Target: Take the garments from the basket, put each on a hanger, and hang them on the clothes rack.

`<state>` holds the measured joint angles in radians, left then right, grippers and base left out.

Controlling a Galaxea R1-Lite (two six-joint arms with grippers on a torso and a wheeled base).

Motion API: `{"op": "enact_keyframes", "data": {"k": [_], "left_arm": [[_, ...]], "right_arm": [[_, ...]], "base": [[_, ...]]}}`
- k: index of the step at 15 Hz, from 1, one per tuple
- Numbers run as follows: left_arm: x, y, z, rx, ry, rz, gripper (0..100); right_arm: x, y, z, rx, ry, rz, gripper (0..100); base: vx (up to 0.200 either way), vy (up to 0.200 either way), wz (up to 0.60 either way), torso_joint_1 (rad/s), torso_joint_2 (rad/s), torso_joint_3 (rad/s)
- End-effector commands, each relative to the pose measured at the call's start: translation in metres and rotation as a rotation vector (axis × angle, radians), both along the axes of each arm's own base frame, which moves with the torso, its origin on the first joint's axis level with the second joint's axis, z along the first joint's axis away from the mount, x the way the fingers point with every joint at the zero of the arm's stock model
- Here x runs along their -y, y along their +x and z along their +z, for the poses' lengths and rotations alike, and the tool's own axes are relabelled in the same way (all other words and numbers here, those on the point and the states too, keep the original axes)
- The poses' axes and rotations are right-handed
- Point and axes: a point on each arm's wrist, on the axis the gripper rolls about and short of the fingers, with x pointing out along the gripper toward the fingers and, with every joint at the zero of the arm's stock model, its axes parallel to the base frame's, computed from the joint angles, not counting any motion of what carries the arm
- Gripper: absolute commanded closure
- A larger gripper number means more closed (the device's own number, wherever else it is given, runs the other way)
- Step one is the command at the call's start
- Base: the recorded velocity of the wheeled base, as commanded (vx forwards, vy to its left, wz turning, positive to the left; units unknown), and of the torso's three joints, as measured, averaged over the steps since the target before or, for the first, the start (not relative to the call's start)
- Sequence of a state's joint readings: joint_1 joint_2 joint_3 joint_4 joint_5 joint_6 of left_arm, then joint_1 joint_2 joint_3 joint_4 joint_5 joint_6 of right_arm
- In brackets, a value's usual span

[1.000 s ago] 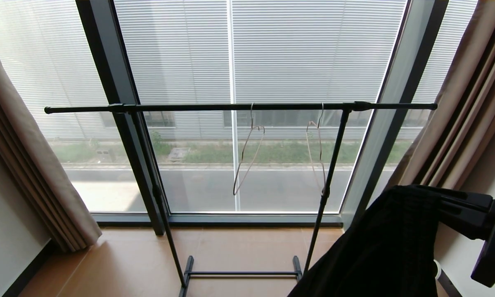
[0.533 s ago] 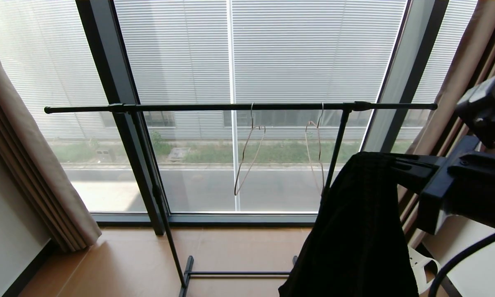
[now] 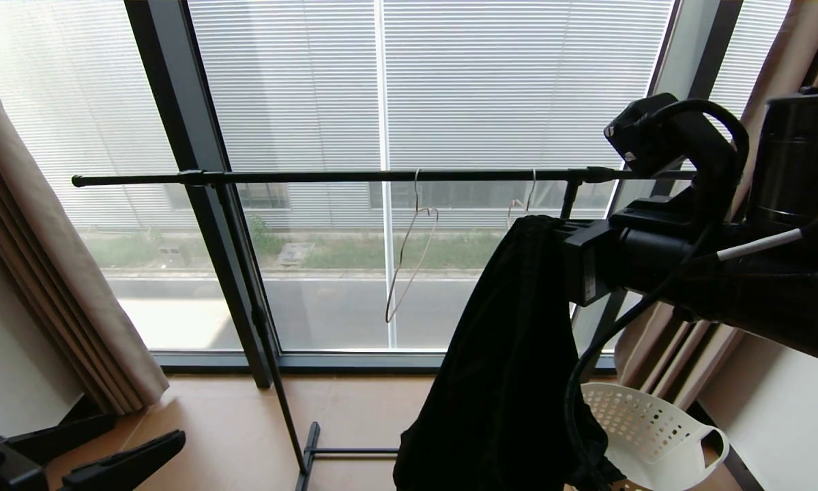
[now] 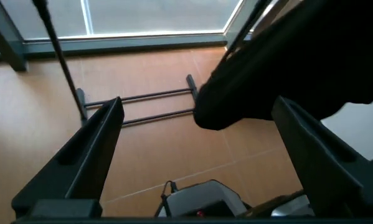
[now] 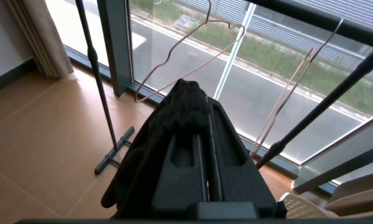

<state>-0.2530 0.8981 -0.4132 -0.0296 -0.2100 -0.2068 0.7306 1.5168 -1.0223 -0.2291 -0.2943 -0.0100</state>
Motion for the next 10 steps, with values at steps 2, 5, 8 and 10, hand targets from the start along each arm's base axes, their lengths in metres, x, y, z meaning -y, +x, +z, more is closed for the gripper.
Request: {"op": "enact_keyframes", "data": {"k": [2,5,8,10], "left_arm": [[0.043,0.034,0.016,-0.111,-0.065,-0.181,0],[0.071,0.057,0.017,-0.192,-0.078,-0.228,0],[0.096,0.08,0.004,-0.249,-0.083,-0.246,0],[0.113,0.094,-0.007,-0.248,-0.085,-0.269,0]], "right_arm": [[-0.011,0.01,-0.002,-0.003,0.0,-0.003,100],[-0.022,0.014,-0.005,-0.009,-0.004,0.017,100],[-0.029,0.018,-0.004,-0.005,-0.001,0.023,100],[-0.036,0.025,-0.007,-0.012,-0.009,0.016,100]], "base": [[0.0,0.0,0.0,0.0,0.0,0.0],[0.0,0.0,0.0,0.0,0.0,0.0],[0.0,0.0,0.0,0.0,0.0,0.0],[0.0,0.0,0.0,0.0,0.0,0.0]]}}
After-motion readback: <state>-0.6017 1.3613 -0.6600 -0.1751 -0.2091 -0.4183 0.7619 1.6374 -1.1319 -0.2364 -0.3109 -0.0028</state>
